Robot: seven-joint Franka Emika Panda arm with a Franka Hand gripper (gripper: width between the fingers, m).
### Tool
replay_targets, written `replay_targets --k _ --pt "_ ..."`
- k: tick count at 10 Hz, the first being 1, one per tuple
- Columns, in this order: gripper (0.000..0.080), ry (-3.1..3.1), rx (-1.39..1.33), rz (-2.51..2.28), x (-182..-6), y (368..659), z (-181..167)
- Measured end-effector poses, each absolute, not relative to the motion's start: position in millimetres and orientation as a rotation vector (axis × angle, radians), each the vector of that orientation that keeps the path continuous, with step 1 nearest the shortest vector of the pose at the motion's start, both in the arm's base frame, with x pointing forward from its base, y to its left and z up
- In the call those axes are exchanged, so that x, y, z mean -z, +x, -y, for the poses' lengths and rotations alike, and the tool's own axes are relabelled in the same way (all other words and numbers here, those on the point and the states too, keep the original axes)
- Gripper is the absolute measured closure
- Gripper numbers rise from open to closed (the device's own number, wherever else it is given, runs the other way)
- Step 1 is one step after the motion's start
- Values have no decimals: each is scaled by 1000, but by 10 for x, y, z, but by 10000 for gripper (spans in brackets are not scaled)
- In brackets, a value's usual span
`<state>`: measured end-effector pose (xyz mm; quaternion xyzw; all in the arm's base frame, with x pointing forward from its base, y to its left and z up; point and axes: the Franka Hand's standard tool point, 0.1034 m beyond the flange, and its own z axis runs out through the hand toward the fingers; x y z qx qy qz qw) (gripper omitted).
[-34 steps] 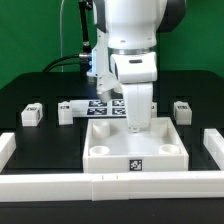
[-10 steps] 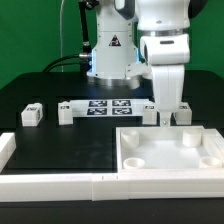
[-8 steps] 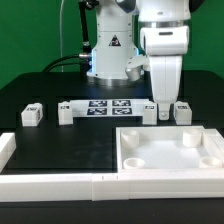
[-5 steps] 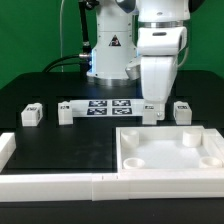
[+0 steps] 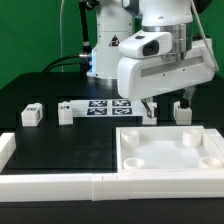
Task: Assemble one leg
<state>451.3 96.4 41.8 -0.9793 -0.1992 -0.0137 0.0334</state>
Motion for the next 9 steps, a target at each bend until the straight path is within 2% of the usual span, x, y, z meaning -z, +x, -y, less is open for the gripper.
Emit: replay_targets --k 4,8,9 --pt "151 -3045 1 -84 -369 4335 -1267" --pt "151 -3051 -73 -47 -359 4305 -1277" --pt "151 -3056 -163 -32 -351 4266 -1262"
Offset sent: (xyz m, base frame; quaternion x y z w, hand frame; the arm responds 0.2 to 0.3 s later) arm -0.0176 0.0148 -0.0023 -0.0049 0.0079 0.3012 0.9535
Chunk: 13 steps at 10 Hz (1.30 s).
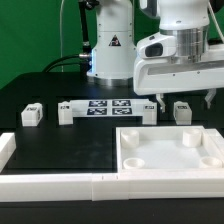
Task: Assemble one leg
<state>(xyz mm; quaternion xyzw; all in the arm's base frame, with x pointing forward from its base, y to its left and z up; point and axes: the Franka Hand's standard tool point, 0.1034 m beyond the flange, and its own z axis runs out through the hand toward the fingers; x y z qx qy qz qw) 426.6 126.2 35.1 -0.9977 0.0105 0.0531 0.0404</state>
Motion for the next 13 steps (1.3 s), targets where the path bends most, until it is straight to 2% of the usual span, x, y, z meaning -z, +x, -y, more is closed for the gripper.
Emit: replay_targets --k 2,7,8,9,10,13 --pt "151 -3047 -423 -11 -376 4238 -1277" --pt "151 -2856 -1242 54 -384 3803 -1262" --pt "151 -2821 -1312 58 -321 3845 -1289" --pt "151 -2760 -1452 69 -344 3746 -1280" --pt "151 -2696 -1577 74 -293 3728 -1309" --pt "151 -2710 -1567 71 -217 3789 -1388"
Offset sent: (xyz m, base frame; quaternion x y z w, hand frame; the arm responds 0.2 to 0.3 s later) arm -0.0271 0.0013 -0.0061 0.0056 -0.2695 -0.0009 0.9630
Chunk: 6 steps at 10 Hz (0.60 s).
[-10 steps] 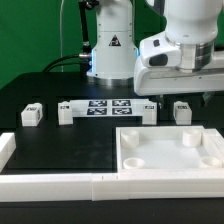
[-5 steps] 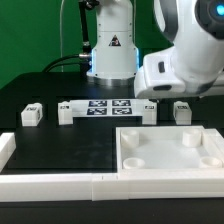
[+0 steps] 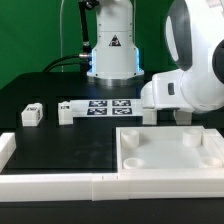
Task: Assemble one leg
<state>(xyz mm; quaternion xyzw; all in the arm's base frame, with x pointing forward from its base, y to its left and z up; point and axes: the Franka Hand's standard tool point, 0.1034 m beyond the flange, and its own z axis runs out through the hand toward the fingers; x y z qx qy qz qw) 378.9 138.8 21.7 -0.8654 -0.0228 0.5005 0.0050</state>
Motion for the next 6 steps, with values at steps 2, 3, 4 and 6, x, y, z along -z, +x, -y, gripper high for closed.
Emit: replay_targets --k 2,3,4,6 --pt "151 -2712 -1558 70 -167 3783 -1379" --pt "151 -2722 -1530 72 -121 3788 -1375" --pt "151 -2733 -1502 73 -79 3768 -1363" --pt "151 -2732 -1506 74 -66 3734 -1363"
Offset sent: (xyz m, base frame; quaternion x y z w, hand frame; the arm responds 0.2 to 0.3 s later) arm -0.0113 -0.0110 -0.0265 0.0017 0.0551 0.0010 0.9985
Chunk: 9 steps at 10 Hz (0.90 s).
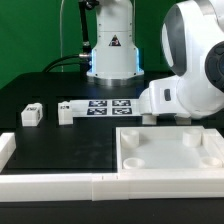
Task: Assemble one leg
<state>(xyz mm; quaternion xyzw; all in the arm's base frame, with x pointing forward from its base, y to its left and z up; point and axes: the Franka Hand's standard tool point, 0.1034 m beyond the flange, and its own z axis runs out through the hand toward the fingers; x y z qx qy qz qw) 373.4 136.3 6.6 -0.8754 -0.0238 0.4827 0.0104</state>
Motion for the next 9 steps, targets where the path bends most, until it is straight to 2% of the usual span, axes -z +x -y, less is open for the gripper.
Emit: replay_targets --k 2,3,4,9 --pt "436 -2732 -1507 76 -65 3731 -1366" --pt "436 -2732 -1507 76 -65 3731 -1366" --pt "514 -2732 -1507 77 -66 3731 -1366" --pt "514 -2729 -1513 78 -88 3734 -1364"
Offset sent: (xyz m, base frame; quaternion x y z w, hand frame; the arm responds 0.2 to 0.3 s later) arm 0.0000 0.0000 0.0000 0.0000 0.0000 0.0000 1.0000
